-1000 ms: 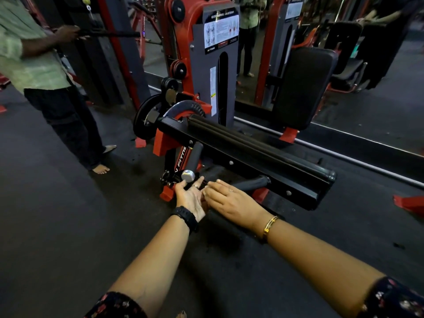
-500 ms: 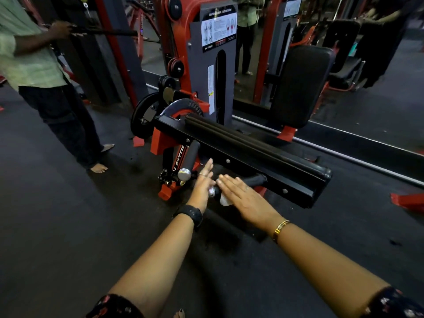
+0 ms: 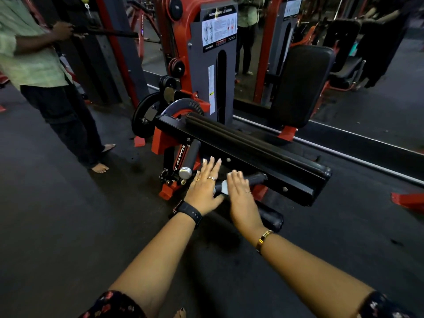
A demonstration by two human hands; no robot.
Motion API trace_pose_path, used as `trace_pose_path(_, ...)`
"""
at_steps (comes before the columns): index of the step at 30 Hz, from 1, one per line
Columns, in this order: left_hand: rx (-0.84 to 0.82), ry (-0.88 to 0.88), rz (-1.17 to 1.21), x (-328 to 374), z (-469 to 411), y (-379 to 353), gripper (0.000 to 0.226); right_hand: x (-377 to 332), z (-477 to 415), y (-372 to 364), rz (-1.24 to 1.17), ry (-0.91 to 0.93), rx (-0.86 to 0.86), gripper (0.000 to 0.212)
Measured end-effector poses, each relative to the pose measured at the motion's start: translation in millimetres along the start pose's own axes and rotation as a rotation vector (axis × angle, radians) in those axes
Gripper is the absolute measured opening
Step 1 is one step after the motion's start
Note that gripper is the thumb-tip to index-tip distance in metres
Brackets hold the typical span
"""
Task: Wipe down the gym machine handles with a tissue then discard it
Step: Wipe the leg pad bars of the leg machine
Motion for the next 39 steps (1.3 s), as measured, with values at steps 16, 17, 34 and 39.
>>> trace_pose_path(16,-0.037,0.042,-0.347,14.5,2.4,7.2,0.094,55.5,15.0,12.4,0.149,-0.092,0.062,0.089)
trace_pose_path(17,-0.045,0.042,-0.355,14.3,2.1,7.2,0.095,45.7,18.1,7.3,0.123,-0.117,0.079,0.089)
trace_pose_path(34,-0.020,-0.038,-0.528,20.4,5.2,1.7,0.082,71.4,-7.9,20.0,0.183,0.038,0.000,0.071)
trace_pose_path(39,0.005,-0.075,-0.599,21.8,6.3,-1.6,0.079,70.1,-36.8,24.8,0.167,-0.030,-0.078,0.053)
Point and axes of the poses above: each hand's wrist, its own z-axis away from the middle knuckle, its own y-axis out of the back of the hand, x = y × z, the point moved 4 cm from there along -z, towards the middle knuckle, and after that the axes turned 2 degrees about x, right-handed, at the moved point
